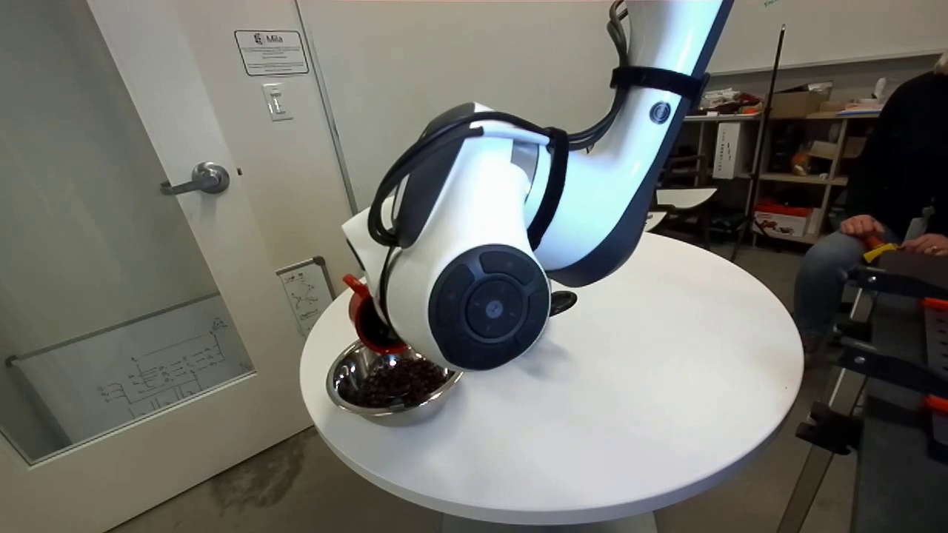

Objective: Pour the contents from the orange cup into the silver bowl

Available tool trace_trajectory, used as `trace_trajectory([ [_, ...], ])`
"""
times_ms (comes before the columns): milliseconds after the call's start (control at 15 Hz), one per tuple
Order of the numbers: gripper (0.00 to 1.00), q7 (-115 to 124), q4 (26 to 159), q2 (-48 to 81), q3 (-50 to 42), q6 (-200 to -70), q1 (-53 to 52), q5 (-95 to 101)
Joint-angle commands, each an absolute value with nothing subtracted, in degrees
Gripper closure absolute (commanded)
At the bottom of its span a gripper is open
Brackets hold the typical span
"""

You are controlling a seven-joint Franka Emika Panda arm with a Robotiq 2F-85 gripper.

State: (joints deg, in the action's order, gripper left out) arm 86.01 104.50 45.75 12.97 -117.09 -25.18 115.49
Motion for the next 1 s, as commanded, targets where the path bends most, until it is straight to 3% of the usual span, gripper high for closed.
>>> trace_trajectory([
  [0, 0.98, 88.47, 106.26, 44.93, 14.66, -113.14, -24.42, 119.00],
  [933, 0.98, 90.75, 111.17, 45.00, 16.36, -100.65, -24.87, 128.31],
])
